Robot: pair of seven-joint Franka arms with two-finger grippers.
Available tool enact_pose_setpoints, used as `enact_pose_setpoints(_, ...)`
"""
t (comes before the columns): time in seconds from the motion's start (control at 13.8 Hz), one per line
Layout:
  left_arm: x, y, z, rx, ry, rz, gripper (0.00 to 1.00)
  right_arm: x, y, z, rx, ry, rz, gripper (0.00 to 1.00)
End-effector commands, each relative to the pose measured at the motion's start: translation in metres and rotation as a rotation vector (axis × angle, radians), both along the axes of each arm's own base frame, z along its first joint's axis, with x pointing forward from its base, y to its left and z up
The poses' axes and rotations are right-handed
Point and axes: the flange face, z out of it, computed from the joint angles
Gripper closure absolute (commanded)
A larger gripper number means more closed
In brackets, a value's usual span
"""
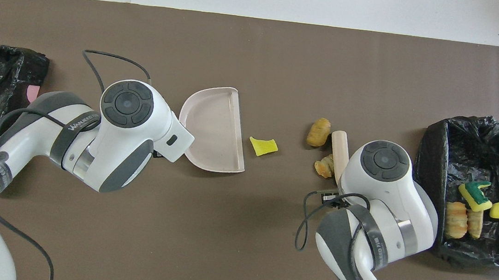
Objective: Sweep and dump trash in bin
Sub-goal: 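Place the dustpan near the sponge while the right gripper sweeps chunks toward it, then sweep the tan chunks and yellow sponge into the dustpan with the right gripper's brush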
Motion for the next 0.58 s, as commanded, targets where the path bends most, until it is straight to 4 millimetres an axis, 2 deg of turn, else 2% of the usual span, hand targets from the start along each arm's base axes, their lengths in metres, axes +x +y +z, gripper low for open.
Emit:
enact_pose_setpoints(0.0, -0.016, -0.004, -0.006, 0.003, -0.018, -0.037, 1.0, -0.001, 0.037, -0.01, 0.056, 0.007, 0.041, 1.0)
enact_pose_setpoints(0.15, -0.021, -0.006, -0.009, 0.004, -0.017, -0.046, 1.0, 0.003, 0.064, -0.013, 0.104, 0.02, 0.045, 1.0)
enact_pose_setpoints(0.36, -0.026, -0.014, -0.013, 0.004, -0.011, -0.064, 1.0, 0.001, 0.12, -0.015, 0.152, 0.021, 0.061, 1.0)
enact_pose_setpoints(0.51, -0.03, -0.012, -0.018, 0.005, -0.01, -0.066, 1.0, -0.005, 0.158, -0.014, 0.215, 0.013, 0.056, 1.0)
